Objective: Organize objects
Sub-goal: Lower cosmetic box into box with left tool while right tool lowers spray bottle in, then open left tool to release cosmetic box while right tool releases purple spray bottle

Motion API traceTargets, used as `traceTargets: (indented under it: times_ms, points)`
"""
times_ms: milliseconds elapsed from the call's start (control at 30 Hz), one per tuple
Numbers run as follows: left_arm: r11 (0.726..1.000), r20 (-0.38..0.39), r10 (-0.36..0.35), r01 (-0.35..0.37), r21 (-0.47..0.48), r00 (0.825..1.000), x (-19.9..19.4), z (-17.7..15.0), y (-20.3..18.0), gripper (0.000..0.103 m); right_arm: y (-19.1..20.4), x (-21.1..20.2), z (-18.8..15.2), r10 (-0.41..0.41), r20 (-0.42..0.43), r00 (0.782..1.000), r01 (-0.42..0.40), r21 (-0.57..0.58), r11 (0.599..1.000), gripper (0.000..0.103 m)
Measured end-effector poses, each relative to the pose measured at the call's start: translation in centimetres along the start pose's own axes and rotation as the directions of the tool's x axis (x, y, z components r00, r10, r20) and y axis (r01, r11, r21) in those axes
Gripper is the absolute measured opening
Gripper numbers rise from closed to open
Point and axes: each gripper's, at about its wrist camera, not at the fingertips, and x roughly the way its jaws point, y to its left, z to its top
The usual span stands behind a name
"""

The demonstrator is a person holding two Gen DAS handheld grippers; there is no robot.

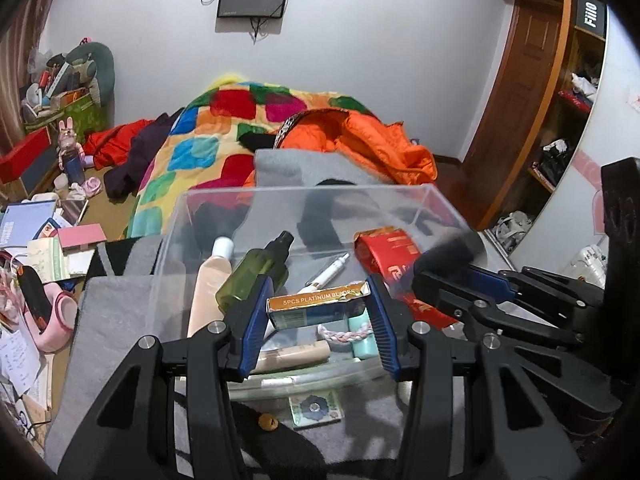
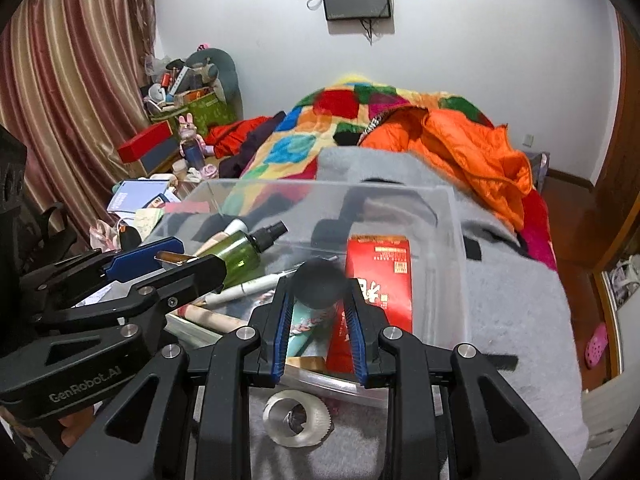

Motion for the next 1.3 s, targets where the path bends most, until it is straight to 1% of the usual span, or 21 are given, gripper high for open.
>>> traceTargets:
  times_ms: [367, 433, 500, 567, 733, 800, 867, 900, 967, 1000, 1067, 1167, 1300]
  points:
    - [1.0, -0.043, 0.011, -0.011, 0.005, 0.999, 2.3, -0.2, 0.2, 0.047, -0.3, 1.0, -0.2, -0.01, -0.028, 1.0, 0.01, 0.007, 1.0, 0.023]
    - [1.0, -0.046, 0.01, -0.01, 0.006, 0.999, 2.3, -0.3, 0.1, 0.05, -0.4, 0.9, -0.3, -0.007, -0.03, 1.0, 0.007, 0.008, 1.0, 0.023]
    - [1.0, -0.043, 0.013, -0.013, 0.006, 0.999, 2.2, -0.3, 0.1, 0.057, -0.5, 0.6, -0.4, -0.002, -0.028, 1.0, 0.002, 0.013, 1.0, 0.023]
    - [1.0, -0.037, 0.017, -0.017, 0.005, 0.999, 2.0, -0.3, 0.1, 0.062, -0.7, 0.2, -0.5, 0.006, -0.025, 1.0, -0.005, 0.018, 1.0, 0.023]
    - [1.0, -0.012, 0.009, -0.008, 0.01, 1.0, 0.6, -0.1, 0.0, 0.066, -0.5, -0.9, -0.7, -0.023, -0.006, 1.0, 0.023, 0.0, 1.0, 0.024]
    - [1.0, 0.001, 0.013, -0.013, 0.013, 1.0, -0.1, -0.1, -0.2, 0.071, -0.4, -1.6, -0.9, -0.026, 0.002, 1.0, 0.026, -0.004, 1.0, 0.027]
    - [1.0, 0.014, 0.019, -0.019, 0.017, 1.0, -0.9, -0.1, -0.3, 0.071, -0.3, -2.2, -1.0, -0.023, 0.01, 1.0, 0.023, -0.006, 1.0, 0.034]
    - [1.0, 0.018, 0.019, -0.019, 0.019, 1.0, -1.2, -0.1, -0.4, 0.071, -0.3, -2.6, -1.1, -0.021, 0.018, 1.0, 0.021, -0.007, 1.0, 0.036]
    - [1.0, 0.025, 0.015, -0.015, 0.022, 1.0, -2.0, -0.2, -0.5, 0.073, -0.2, -3.4, -1.3, -0.026, 0.037, 0.999, 0.026, -0.01, 1.0, 0.044]
    - [1.0, 0.026, 0.014, -0.015, 0.019, 1.0, -2.3, -0.3, -0.5, 0.079, -0.2, -3.8, -1.4, -0.027, 0.045, 0.999, 0.027, -0.011, 1.0, 0.047]
    - [1.0, 0.04, 0.018, -0.018, 0.01, 0.999, -3.1, -0.5, -0.3, 0.085, -0.2, -4.8, -1.7, -0.025, 0.065, 0.998, 0.026, -0.011, 1.0, 0.051]
    - [1.0, 0.058, 0.02, -0.02, 0.006, 0.998, -4.3, -0.9, 0.0, 0.089, -0.2, -5.9, -2.0, -0.02, 0.084, 0.996, 0.021, -0.01, 1.0, 0.054]
    - [0.999, 0.074, 0.039, -0.04, 0.018, 0.996, -5.6, -1.7, 0.5, 0.091, 0.1, -6.9, -2.8, -0.021, 0.098, 0.995, 0.023, -0.019, 1.0, 0.054]
